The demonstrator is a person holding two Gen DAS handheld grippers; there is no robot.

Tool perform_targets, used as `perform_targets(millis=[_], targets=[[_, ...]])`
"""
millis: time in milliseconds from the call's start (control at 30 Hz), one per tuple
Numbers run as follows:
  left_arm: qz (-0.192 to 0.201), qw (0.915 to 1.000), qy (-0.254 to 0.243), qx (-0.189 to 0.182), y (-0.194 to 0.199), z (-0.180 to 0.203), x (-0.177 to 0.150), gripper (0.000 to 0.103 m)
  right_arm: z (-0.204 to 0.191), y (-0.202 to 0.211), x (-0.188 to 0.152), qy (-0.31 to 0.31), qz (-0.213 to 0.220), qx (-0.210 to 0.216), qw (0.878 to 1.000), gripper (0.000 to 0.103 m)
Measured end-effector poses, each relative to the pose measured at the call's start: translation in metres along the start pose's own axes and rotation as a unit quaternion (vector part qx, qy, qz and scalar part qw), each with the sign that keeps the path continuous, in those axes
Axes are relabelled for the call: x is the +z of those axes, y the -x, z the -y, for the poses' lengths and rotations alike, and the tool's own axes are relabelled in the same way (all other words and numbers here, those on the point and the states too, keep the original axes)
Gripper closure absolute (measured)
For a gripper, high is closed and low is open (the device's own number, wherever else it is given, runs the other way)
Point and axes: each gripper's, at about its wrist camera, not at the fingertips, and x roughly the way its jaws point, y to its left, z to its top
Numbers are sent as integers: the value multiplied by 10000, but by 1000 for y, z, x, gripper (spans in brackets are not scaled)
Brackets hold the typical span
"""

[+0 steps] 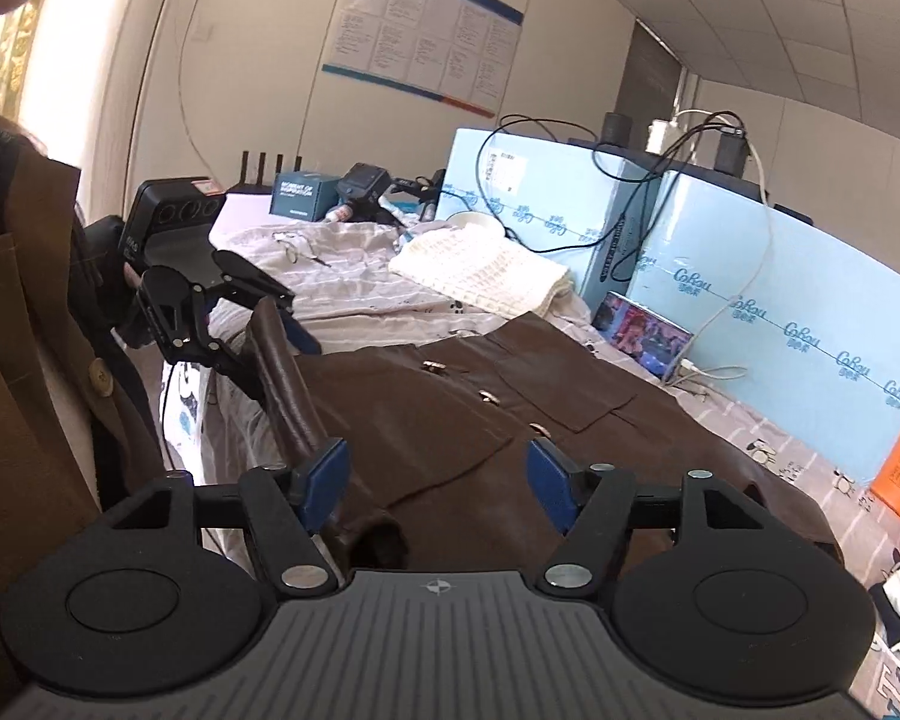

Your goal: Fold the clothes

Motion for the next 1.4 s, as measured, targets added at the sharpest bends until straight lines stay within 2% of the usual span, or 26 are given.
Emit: perform_targets(millis=[67,167,233,300,400,433,500,533,600,667,767,833,867,900,1000,1167,1233,1300,1367,1400], targets=[[-27,9996,152,233,4,-12,3,21,34,3,-9,-496,29,-539,9973,30],[-84,9981,293,536,12,-31,8,21,85,0,-24,-1353,34,-1302,9822,29],[-39,9940,496,974,13,-45,12,21,121,-5,-37,-2016,41,-1770,9633,27],[46,9868,733,1440,12,-61,17,21,157,-15,-50,-2730,-70,-2177,9370,25],[251,9710,1163,2075,9,-85,26,19,200,-34,-65,-3660,-186,-2252,9028,26],[438,9657,1419,2130,2,-96,33,17,211,-41,-69,-3946,-203,-2223,8913,26],[698,9573,1861,2101,-14,-116,48,15,229,-58,-73,-4471,-223,-2131,8685,27],[698,9539,2066,2062,-26,-126,57,15,236,-66,-74,-4652,-249,-2079,8601,27],[596,9485,2386,1998,-55,-146,75,14,245,-81,-75,-4836,-417,-2097,8488,29],[345,9488,2530,1857,-88,-167,89,14,253,-95,-75,-4983,-608,-2143,8379,36],[-243,9519,2476,1790,-142,-190,102,15,253,-106,-69,-4759,-740,-2423,8422,61],[-355,9499,2369,2008,-163,-193,103,25,253,-110,-69,-4703,-797,-2445,8442,76],[-364,9490,2299,2126,-172,-192,103,41,253,-112,-69,-4675,-825,-2455,8452,79],[-352,9492,2218,2204,-176,-191,104,76,253,-114,-69,-4575,-834,-2488,8496,81],[-240,9534,1939,2298,-175,-180,106,95,248,-118,-62,-4095,-783,-2724,8672,87],[-29,9501,1525,2719,-171,-173,121,99,264,-140,-49,-3557,-823,-2902,8846,90],[-116,9482,1455,2820,-175,-176,125,99,273,-154,-44,-3253,-955,-2951,8933,90],[-258,9455,1396,2931,-181,-178,123,98,279,-163,-45,-3142,-1080,-2988,8946,89],[-406,9421,1333,3051,-186,-178,119,92,280,-165,-47,-3058,-1127,-3088,8935,83],[-471,9398,1330,3113,-188,-179,118,90,280,-166,-48,-3015,-1150,-3138,8930,69]])
